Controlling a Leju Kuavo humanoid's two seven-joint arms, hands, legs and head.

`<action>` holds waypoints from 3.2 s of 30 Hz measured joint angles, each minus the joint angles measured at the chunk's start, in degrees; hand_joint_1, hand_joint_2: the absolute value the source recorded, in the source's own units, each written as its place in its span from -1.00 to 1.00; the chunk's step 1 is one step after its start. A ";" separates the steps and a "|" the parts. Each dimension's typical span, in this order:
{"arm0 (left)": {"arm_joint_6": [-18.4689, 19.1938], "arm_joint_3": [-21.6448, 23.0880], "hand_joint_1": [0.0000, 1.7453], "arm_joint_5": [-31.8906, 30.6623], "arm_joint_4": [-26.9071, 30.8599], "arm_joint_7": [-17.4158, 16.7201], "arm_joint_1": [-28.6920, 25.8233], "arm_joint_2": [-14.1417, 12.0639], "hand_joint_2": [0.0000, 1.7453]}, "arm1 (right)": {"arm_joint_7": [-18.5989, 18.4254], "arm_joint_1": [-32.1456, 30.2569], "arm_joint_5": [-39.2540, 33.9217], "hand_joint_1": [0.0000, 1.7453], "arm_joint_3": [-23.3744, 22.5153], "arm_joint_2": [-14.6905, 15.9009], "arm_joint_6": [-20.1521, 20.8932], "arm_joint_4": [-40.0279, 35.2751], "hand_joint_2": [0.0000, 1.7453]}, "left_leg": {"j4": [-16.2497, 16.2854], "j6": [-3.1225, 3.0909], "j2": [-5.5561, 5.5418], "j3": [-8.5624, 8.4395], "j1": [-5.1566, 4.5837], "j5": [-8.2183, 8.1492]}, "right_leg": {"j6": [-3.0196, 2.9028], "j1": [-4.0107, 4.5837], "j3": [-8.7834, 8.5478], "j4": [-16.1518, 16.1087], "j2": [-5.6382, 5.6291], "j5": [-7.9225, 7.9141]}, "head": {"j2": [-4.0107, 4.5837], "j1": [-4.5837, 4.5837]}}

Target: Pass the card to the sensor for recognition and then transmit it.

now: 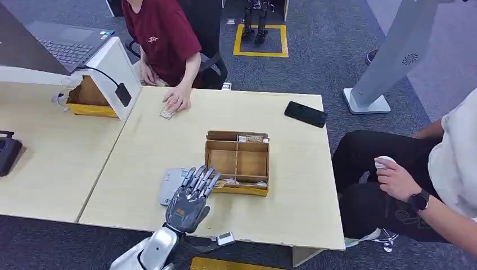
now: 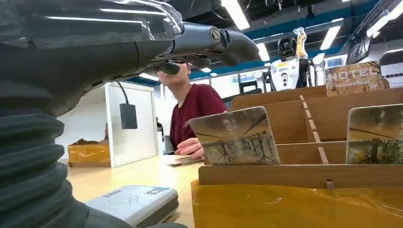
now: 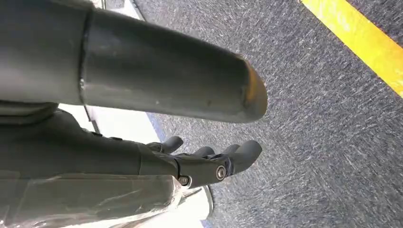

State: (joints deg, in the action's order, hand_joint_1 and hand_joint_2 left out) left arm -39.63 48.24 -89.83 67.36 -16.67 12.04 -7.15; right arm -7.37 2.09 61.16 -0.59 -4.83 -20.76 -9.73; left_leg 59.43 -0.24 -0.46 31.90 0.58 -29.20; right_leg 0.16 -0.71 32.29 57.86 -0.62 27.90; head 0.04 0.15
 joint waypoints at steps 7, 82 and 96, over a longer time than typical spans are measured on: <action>0.00 -3.80 -1.00 0.00 0.00 3.96 -1.16 1.55 1.00 | 0.00 -0.02 0.55 -1.00 -0.07 0.00 0.00 0.00 -1.00 | 0.00 0.00 0.00 0.01 0.00 0.00 | 0.00 0.00 0.00 0.00 0.00 0.00 | 0.00 0.00; -0.83 -25.55 1.00 26.43 17.62 32.78 -6.30 8.87 1.00 | 0.66 -0.49 1.92 -1.00 -5.79 -0.04 -0.83 0.00 -1.00 | 0.01 0.03 -0.05 -0.02 0.03 0.02 | 0.00 0.01 -0.01 0.02 0.05 -0.01 | 0.00 0.02; -0.61 -35.85 0.98 19.80 1.62 28.90 10.43 7.63 1.00 | 1.79 -0.42 5.64 -1.00 -6.45 -0.15 0.02 -0.02 -1.00 | 0.03 0.00 -0.06 0.02 0.01 0.23 | 0.01 0.01 -0.01 0.02 0.04 -0.26 | 0.00 0.00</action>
State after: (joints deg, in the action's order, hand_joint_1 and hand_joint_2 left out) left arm -40.24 12.38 -70.03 68.98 12.22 22.47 0.48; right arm -5.57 1.67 66.80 -7.04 -4.98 -20.74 -9.75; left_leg 59.46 -0.24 -0.52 31.92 0.59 -28.97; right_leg 0.17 -0.71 32.29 57.88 -0.57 27.65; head 0.04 0.15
